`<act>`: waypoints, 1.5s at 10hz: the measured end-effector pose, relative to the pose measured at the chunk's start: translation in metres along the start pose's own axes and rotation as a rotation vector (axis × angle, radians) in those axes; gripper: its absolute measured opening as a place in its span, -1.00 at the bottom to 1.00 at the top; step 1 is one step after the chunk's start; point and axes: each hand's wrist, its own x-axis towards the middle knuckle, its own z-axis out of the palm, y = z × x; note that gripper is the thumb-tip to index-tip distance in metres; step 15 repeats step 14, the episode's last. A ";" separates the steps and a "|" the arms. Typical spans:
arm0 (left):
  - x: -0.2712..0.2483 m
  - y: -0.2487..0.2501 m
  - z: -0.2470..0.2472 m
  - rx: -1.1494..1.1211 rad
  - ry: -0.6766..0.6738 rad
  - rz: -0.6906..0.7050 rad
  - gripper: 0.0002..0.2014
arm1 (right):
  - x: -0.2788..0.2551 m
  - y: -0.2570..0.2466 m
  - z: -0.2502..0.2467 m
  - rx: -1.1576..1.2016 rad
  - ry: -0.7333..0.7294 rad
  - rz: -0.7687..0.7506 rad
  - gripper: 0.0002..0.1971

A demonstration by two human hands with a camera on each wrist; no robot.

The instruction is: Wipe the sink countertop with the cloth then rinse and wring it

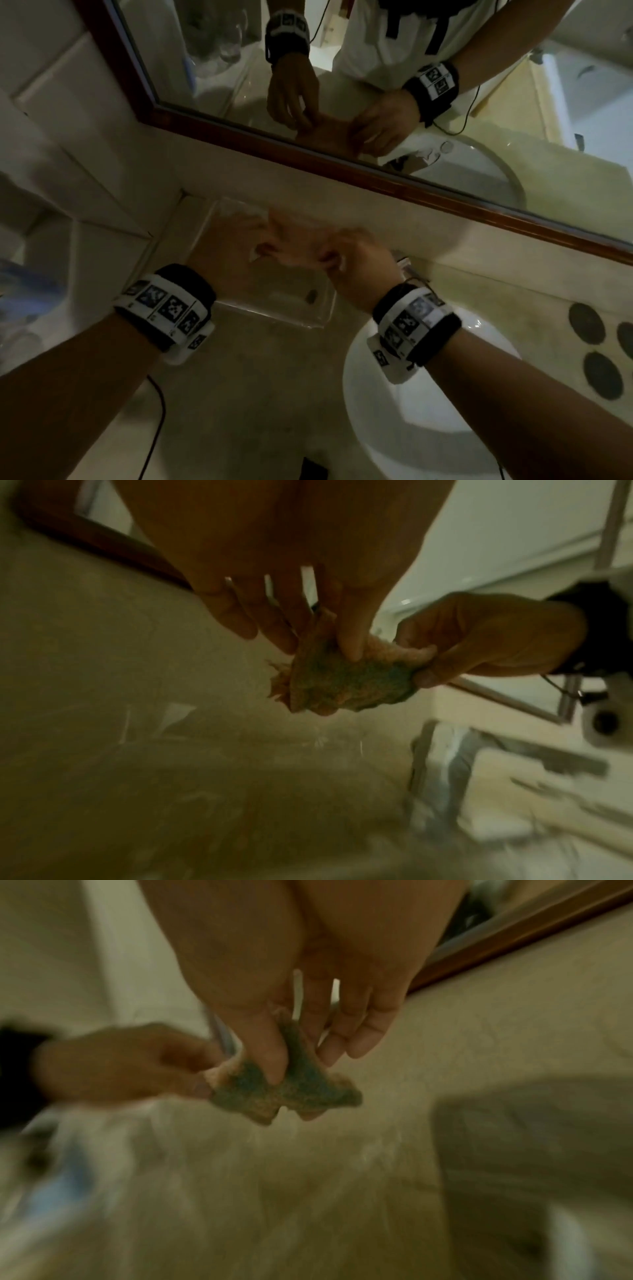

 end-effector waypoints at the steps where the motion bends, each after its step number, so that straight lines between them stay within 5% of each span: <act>1: -0.009 -0.001 0.023 0.116 -0.318 -0.044 -0.70 | -0.021 0.001 0.027 -0.227 -0.310 -0.067 -0.72; 2: -0.014 0.000 0.039 0.179 -0.456 -0.098 -0.48 | -0.034 -0.002 0.033 -0.257 -0.362 -0.117 -0.71; 4: -0.007 0.013 0.052 0.097 -0.282 -0.072 -0.68 | -0.016 -0.004 0.049 -0.220 -0.253 -0.034 -0.58; 7: -0.004 0.005 0.059 0.201 -0.386 -0.176 -0.39 | -0.017 0.004 0.070 -0.383 -0.197 -0.047 -0.58; 10: -0.006 0.005 0.058 0.236 -0.396 -0.183 -0.33 | -0.023 0.004 0.073 -0.362 -0.123 -0.011 -0.58; 15: -0.008 0.069 0.025 0.304 -0.304 -0.151 -0.58 | -0.064 0.002 0.022 -0.283 -0.047 0.083 -0.61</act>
